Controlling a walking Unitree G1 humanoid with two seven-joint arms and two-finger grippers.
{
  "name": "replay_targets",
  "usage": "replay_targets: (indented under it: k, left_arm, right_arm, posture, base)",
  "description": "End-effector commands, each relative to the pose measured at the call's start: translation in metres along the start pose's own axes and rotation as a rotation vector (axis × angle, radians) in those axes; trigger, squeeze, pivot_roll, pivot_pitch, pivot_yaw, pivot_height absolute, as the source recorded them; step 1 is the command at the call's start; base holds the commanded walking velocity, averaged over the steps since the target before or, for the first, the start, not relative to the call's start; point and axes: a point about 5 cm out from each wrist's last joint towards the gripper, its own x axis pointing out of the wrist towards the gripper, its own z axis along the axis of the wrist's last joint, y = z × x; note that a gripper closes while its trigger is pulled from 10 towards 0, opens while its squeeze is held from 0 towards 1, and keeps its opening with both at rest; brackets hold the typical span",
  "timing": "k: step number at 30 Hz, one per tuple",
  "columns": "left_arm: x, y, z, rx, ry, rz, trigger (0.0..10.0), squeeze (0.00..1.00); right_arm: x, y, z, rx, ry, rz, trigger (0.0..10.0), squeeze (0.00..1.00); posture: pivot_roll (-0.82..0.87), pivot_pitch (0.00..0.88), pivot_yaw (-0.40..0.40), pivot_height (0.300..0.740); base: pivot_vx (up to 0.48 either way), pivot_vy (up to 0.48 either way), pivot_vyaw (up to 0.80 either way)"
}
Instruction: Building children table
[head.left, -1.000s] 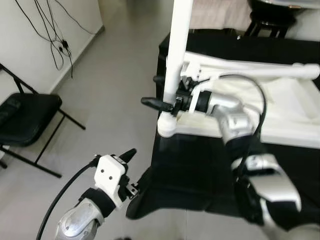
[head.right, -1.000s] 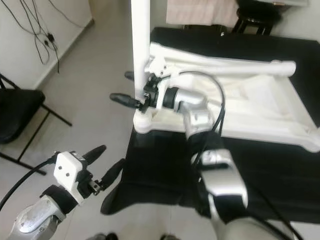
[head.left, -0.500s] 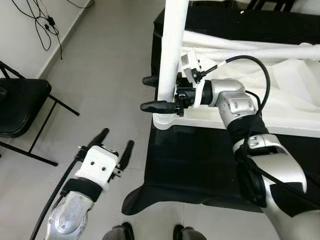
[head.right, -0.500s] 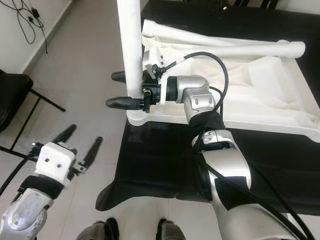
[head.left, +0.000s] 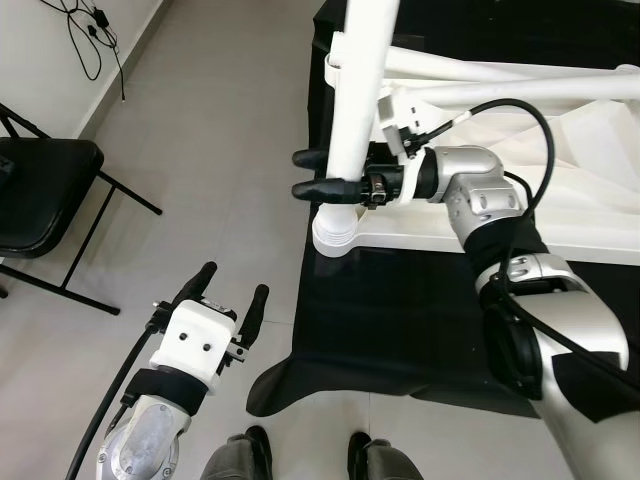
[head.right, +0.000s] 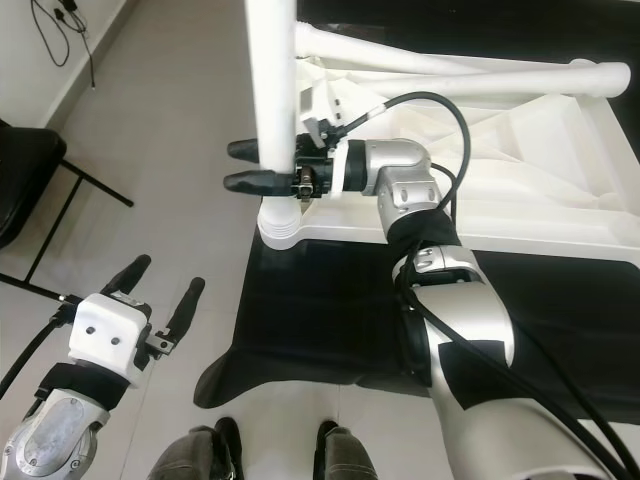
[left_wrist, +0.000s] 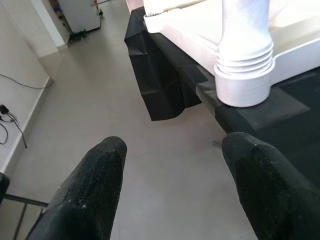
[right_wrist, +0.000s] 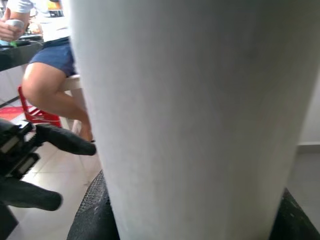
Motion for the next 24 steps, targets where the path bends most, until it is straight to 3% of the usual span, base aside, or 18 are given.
replay_targets:
  k: [1,4,5,7,8,9,10,11,12,13,16,18,22,23,24]
  left_arm:
    - [-0.004,-0.002,-0.003,-0.026,0.018,-0.008,10.0,0.0]
    - [-0.003,-0.003,-0.003,-0.053,0.017,-0.032,10.0,0.0]
    - [-0.003,-0.003,-0.003,-0.053,0.017,-0.032,10.0,0.0]
    - [0.0,-0.002,-0.005,-0.08,0.015,-0.067,10.0,0.0]
    - [0.0,-0.002,-0.005,-0.08,0.015,-0.067,10.0,0.0]
    - [0.003,-0.002,-0.006,-0.088,0.013,-0.084,10.0,0.0]
    - [0.003,-0.002,-0.006,-0.088,0.013,-0.084,10.0,0.0]
    - [0.006,-0.001,-0.008,-0.093,0.011,-0.101,10.0,0.0]
    - [0.006,-0.001,-0.008,-0.093,0.011,-0.101,10.0,0.0]
    - [0.01,-0.001,-0.01,-0.1,0.009,-0.118,10.0,0.0]
    - [0.014,0.001,-0.011,-0.104,0.008,-0.126,10.0,0.0]
    - [0.02,0.005,-0.016,-0.126,0.008,-0.119,10.0,0.0]
    - [0.023,0.008,-0.019,-0.133,0.011,-0.103,10.0,0.0]
    - [0.026,0.011,-0.021,-0.139,0.012,-0.086,10.0,0.0]
    - [0.029,0.014,-0.024,-0.15,0.012,-0.066,10.0,0.0]
  right_arm:
    - [-0.011,0.001,-0.016,0.063,-0.011,-0.072,0.0,0.0]
    - [-0.024,0.001,-0.028,0.044,-0.016,-0.263,0.0,0.0]
    - [-0.024,0.001,-0.028,0.044,-0.016,-0.263,0.0,0.0]
    - [-0.023,0.019,-0.065,0.086,0.044,-0.839,0.0,0.0]
    - [-0.023,0.019,-0.065,0.086,0.044,-0.839,0.0,0.0]
    - [-0.019,0.053,-0.086,0.148,0.126,-0.983,0.0,0.0]
    - [-0.019,0.053,-0.086,0.148,0.126,-0.983,0.0,0.0]
    - [-0.015,0.081,-0.094,0.193,0.174,-1.061,0.0,0.0]
    - [-0.015,0.081,-0.094,0.193,0.174,-1.061,0.0,0.0]
    - [-0.01,0.092,-0.097,0.213,0.192,-1.059,0.0,0.0]
    - [-0.003,0.094,-0.097,0.199,0.189,-1.03,0.0,0.0]
    - [0.005,0.081,-0.099,0.169,0.177,-1.002,0.0,0.0]
    - [0.01,0.074,-0.099,0.159,0.178,-0.974,0.4,0.0]
    - [0.014,0.065,-0.096,0.146,0.168,-0.962,10.0,0.0]
    - [0.019,0.058,-0.092,0.128,0.159,-0.92,10.0,0.0]
  posture:
    - [0.08,0.349,-0.03,0.74]
    - [0.06,0.346,-0.034,0.74]
    - [0.06,0.346,-0.034,0.74]
    - [0.04,0.332,-0.03,0.74]
    - [0.04,0.332,-0.03,0.74]
    - [0.04,0.319,-0.026,0.74]
    - [0.04,0.319,-0.026,0.74]
    - [0.03,0.306,-0.024,0.74]
    - [0.03,0.306,-0.024,0.74]
    - [0.02,0.277,-0.024,0.74]
    - [0.02,0.266,-0.027,0.74]
    - [0.03,0.226,-0.037,0.74]
    - [0.02,0.199,-0.04,0.74]
    - [0.02,0.178,-0.041,0.74]
    - [0.01,0.159,-0.04,0.74]
  base:
    - [0.0,0.0,0.0]
    - [0.0,0.0,0.0]
    - [0.0,0.0,0.0]
    - [0.0,0.0,0.0]
    - [0.0,0.0,0.0]
    - [0.0,0.0,0.0]
    - [0.0,0.0,0.0]
    - [0.0,0.0,0.0]
    - [0.0,0.0,0.0]
    - [0.0,0.0,0.0]
    - [0.0,0.0,0.0]
    - [0.0,0.0,0.0]
    - [0.0,0.0,0.0]
    - [0.0,0.0,0.0]
    - [0.0,0.0,0.0]
